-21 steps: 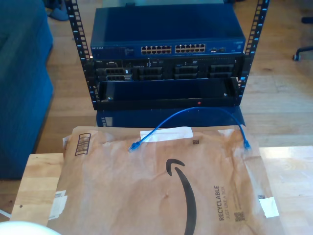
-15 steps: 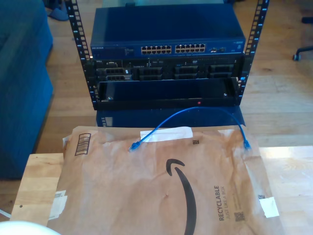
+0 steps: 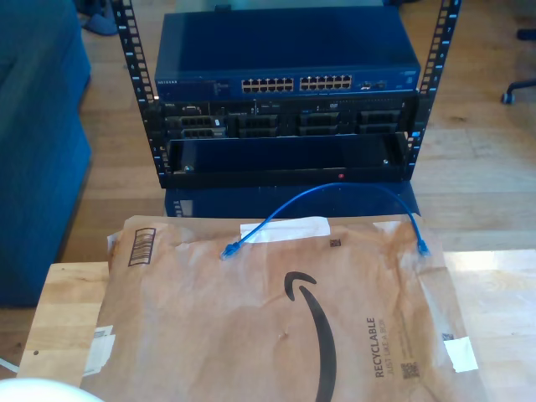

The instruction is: Grab the cable and plug it in

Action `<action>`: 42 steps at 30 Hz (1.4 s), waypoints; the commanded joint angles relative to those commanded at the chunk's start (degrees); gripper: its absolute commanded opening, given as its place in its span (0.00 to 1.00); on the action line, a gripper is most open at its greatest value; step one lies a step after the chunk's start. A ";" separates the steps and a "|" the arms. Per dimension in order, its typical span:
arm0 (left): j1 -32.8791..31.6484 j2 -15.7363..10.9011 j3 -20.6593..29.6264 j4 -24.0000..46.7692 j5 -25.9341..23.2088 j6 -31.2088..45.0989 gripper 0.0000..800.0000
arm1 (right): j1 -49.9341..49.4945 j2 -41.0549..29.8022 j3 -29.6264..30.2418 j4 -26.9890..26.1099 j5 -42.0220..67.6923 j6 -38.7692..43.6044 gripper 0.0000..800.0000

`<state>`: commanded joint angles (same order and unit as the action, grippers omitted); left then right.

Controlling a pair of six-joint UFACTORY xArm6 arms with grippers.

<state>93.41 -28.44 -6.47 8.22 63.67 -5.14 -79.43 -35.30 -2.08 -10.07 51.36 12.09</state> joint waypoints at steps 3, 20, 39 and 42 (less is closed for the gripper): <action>0.00 0.00 0.00 0.00 0.00 0.00 1.00 | 0.09 0.00 0.00 0.00 0.00 0.00 1.00; 0.09 -0.62 -1.49 0.18 1.49 -0.18 1.00 | 0.09 -2.55 -1.58 0.26 1.85 0.26 1.00; -31.91 -0.26 -25.67 -9.58 21.19 -34.73 1.00 | 31.82 0.09 -25.41 4.48 10.37 34.99 1.00; -42.46 0.44 -27.34 -12.92 21.98 -44.22 1.00 | 45.01 1.05 -26.11 4.48 11.16 45.63 0.99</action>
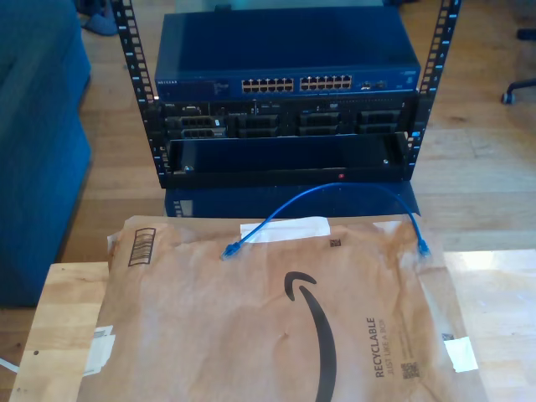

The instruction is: Grab the cable and plug it in

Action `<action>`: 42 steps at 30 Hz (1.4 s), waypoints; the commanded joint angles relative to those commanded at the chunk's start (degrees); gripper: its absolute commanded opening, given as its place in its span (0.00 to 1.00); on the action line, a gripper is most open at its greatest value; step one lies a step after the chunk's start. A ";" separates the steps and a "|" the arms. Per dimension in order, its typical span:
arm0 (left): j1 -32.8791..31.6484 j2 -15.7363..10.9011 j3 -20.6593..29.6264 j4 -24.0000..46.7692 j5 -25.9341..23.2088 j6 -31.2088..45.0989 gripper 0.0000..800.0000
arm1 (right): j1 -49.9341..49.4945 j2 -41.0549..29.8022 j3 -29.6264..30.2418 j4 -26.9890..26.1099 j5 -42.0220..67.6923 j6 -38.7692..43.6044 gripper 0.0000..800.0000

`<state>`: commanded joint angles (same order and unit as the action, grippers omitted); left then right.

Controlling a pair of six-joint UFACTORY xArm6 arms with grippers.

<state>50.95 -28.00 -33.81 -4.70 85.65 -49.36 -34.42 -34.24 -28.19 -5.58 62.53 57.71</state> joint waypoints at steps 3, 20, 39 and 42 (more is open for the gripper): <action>-9.76 0.70 -0.26 -2.81 0.53 -7.38 1.00 | 14.59 0.35 -1.58 0.00 0.26 9.67 0.99; -24.53 6.33 -5.54 -12.31 -0.18 -22.15 1.00 | 60.75 37.19 -36.04 6.68 -0.44 40.70 0.99; -26.02 8.44 -5.71 -12.31 -0.18 -22.24 1.00 | 65.32 65.67 -65.32 7.82 3.08 27.34 0.99; -26.11 8.44 -5.80 -12.31 -0.18 -22.24 1.00 | 65.32 68.40 -67.78 7.82 3.34 26.20 0.99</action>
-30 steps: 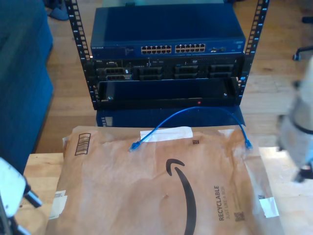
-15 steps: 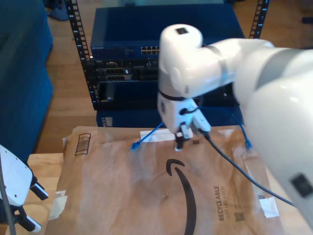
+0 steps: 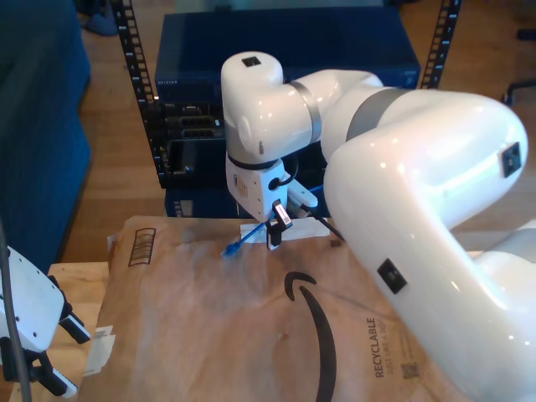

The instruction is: Grab the cable and plug it in

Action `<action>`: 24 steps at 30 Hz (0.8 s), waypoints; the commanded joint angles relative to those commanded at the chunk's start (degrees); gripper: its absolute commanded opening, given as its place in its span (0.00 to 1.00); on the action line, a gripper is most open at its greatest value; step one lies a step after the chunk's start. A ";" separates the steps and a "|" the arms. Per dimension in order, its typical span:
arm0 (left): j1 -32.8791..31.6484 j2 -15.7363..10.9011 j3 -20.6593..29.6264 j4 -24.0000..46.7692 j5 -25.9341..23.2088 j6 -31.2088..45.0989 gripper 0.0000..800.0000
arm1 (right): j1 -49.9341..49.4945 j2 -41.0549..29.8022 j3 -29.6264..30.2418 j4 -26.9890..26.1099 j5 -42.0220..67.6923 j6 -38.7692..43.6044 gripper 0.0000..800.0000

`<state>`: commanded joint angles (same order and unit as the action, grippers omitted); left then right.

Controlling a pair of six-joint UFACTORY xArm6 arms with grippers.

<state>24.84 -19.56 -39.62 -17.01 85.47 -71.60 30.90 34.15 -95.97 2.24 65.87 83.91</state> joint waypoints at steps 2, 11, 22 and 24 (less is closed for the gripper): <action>-0.09 0.00 0.00 -0.09 -0.09 0.00 1.00 | 0.00 1.85 -2.02 0.00 0.00 -0.09 0.99; -0.53 1.05 -0.18 -2.90 -0.18 0.09 1.00 | -0.09 4.84 -4.31 0.00 0.09 -0.88 0.92; -0.53 1.58 -0.18 -2.99 -1.14 0.26 1.00 | 0.00 5.19 -4.31 0.00 -0.18 -0.70 0.72; -0.53 1.58 -0.18 -2.99 -1.14 0.26 1.00 | 0.00 5.27 -4.31 0.00 -0.26 -0.70 0.64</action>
<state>24.31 -17.98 -39.79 -20.00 84.33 -71.34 30.90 39.43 -100.27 2.24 65.60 83.21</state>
